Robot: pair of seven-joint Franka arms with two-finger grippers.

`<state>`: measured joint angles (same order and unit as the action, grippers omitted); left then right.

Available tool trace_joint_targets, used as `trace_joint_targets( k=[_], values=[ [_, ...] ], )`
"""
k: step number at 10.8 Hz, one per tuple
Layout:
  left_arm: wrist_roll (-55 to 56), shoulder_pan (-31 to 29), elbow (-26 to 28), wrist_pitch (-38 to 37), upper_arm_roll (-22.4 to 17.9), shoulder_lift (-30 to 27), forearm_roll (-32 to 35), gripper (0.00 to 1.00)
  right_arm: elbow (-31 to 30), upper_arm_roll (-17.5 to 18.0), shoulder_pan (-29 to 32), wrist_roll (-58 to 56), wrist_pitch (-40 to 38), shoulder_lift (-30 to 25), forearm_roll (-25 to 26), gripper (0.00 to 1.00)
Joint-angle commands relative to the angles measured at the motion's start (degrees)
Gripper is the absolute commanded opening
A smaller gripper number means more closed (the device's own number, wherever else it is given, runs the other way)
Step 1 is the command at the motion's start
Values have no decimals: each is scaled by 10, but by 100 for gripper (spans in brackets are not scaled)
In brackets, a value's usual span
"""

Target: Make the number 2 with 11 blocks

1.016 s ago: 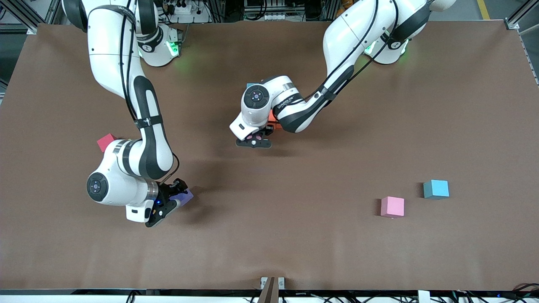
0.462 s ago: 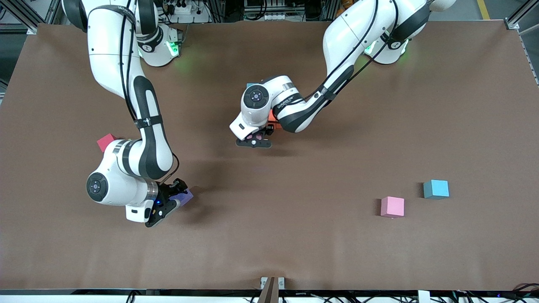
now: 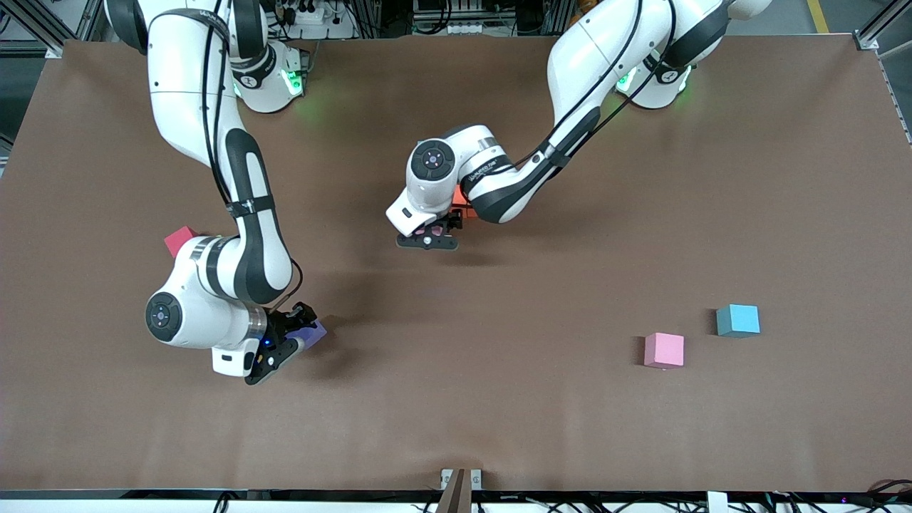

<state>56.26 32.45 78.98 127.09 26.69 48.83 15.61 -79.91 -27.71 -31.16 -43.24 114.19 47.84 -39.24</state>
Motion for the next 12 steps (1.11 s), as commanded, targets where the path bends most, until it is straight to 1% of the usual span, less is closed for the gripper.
trace_joint_targets(
  k=[1,3,5,7,9,10,12],
  values=[
    [2,-18,7,-51,-6,-58,48,100,-3,1,-14,60,-23,-17,8,32],
    [1,-67,11,-100,-6,-103,49,100,-8,-9,-42,107,-26,-21,9,32],
    [-3,-120,11,-112,-5,-129,50,100,-10,-54,-105,161,-26,-21,9,32],
    [-16,-168,11,-138,-6,-148,50,100,-13,-81,-164,254,-25,-21,9,32],
    [-25,-210,11,-155,-6,-155,52,100,-15,-102,-215,341,-16,-19,8,32],
    [-52,-234,14,-173,-6,-160,53,100,-16,-105,-235,385,-8,-19,8,31],
    [-162,-293,14,-175,-6,-162,54,100,-16,-105,-252,428,2,-17,9,32]
  ],
)
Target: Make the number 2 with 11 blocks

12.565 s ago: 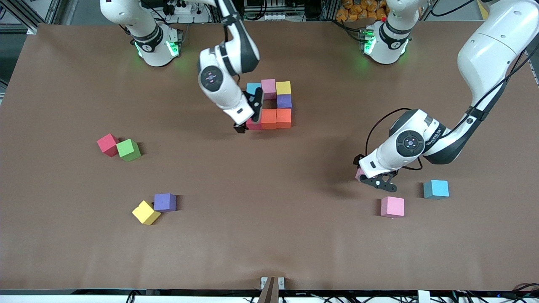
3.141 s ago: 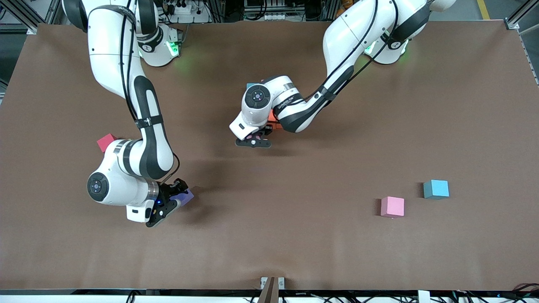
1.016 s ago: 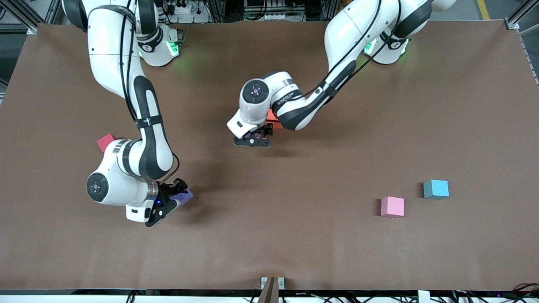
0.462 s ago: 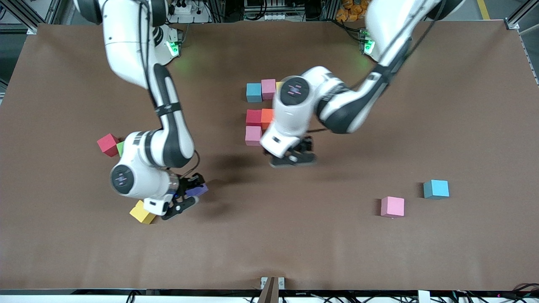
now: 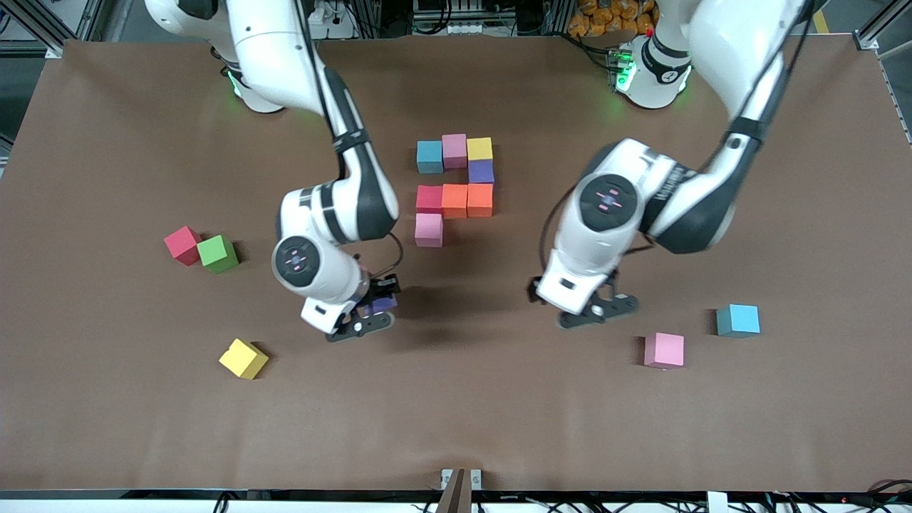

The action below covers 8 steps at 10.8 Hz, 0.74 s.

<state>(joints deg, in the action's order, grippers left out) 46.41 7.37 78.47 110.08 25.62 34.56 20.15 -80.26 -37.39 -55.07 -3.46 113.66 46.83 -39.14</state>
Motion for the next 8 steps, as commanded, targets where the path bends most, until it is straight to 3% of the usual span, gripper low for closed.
trace_joint_targets(
  k=[1,3,6,8],
  values=[
    [-118,-73,17,4,5,-11,24,100,-13,-8,-15,35,7,-7,7,32],
    [-225,-107,14,66,5,23,66,100,-15,-8,-25,53,14,-7,8,32],
    [-323,-154,14,93,5,54,58,100,-49,-8,-59,77,66,-8,8,32],
    [-330,-172,16,93,5,58,41,100,-60,-8,-74,96,84,-7,8,32]
  ],
)
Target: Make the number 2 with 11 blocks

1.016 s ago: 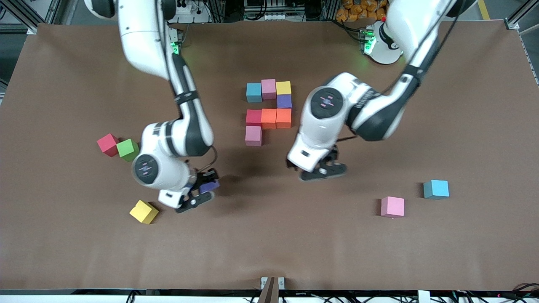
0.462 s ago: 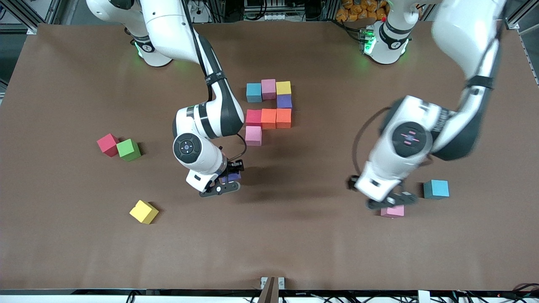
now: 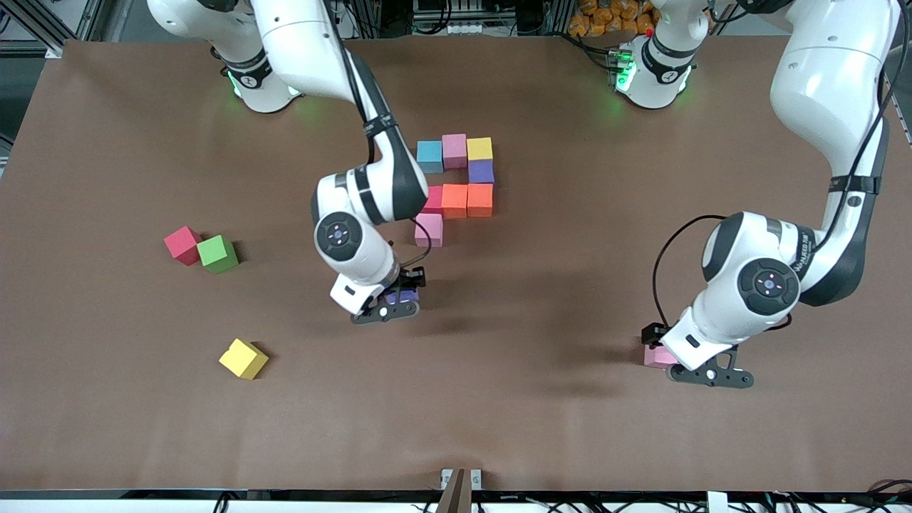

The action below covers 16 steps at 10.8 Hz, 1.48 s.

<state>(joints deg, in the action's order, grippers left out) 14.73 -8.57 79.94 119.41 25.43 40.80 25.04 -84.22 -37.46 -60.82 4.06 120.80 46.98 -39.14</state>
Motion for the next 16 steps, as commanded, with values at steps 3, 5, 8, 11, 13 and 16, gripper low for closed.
trace_joint_targets(
  k=[3,5,8,11,13,16],
  values=[
    [-61,-24,3,28,7,20,-14,100,-50,-8,-53,63,62,-8,7,32],
    [-78,-29,10,49,7,31,-33,100,-98,-26,-95,77,112,-13,1,31],
    [-80,-41,24,61,7,38,-32,100,-139,-57,-147,106,141,-19,-1,30],
    [-79,-44,46,78,6,43,-25,100,-189,-56,-177,129,186,-56,-8,29],
    [-79,-45,49,84,6,46,-23,100,-226,-57,-205,130,220,-79,-30,29],
    [-79,-46,48,87,1,54,20,100,-254,-56,-224,131,264,-75,-31,28]
  ],
)
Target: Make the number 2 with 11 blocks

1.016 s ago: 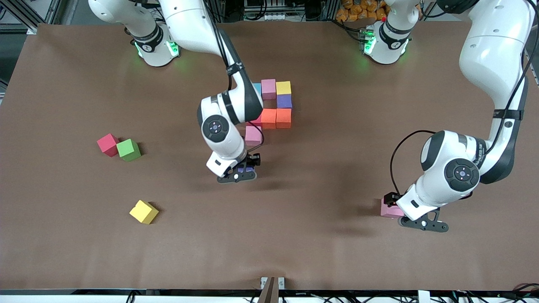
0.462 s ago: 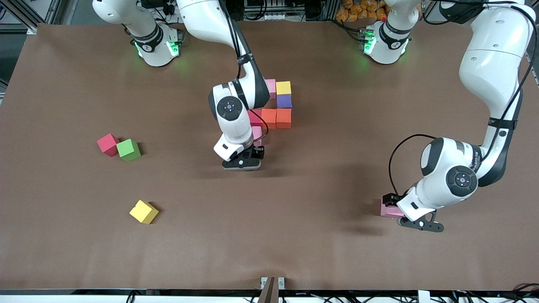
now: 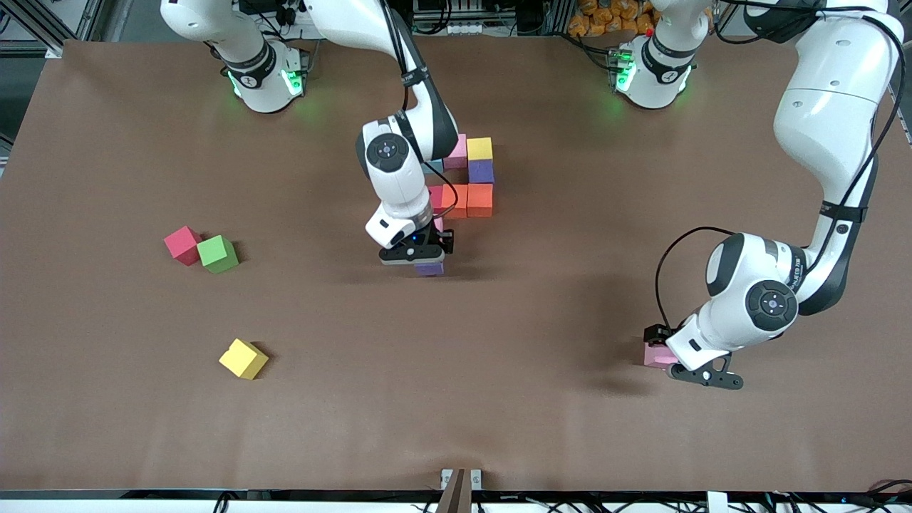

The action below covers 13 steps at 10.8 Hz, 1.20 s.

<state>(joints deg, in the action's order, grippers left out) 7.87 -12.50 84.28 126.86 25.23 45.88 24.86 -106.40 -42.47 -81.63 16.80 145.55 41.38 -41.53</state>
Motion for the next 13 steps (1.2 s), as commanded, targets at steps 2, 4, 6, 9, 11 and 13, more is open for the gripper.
trace_joint_targets(
  k=[2,4,6,9,11,13],
  values=[
    [-10,-9,4,15,3,6,23,100,-33,-6,-17,3,18,-16,-7,27],
    [-10,-8,2,16,3,12,23,100,-33,-3,-18,15,22,-14,-7,27],
    [-10,-7,2,16,3,13,23,100,-33,-2,-19,24,25,-11,-7,27],
    [-12,-6,0,16,3,18,23,100,-33,-1,-19,24,34,-6,-10,27],
    [-16,-3,-1,16,3,19,22,100,-33,-1,-19,24,34,-4,-12,27],
    [-18,-2,-3,16,3,24,23,100,-32,4,-19,24,39,2,-13,27]
  ],
)
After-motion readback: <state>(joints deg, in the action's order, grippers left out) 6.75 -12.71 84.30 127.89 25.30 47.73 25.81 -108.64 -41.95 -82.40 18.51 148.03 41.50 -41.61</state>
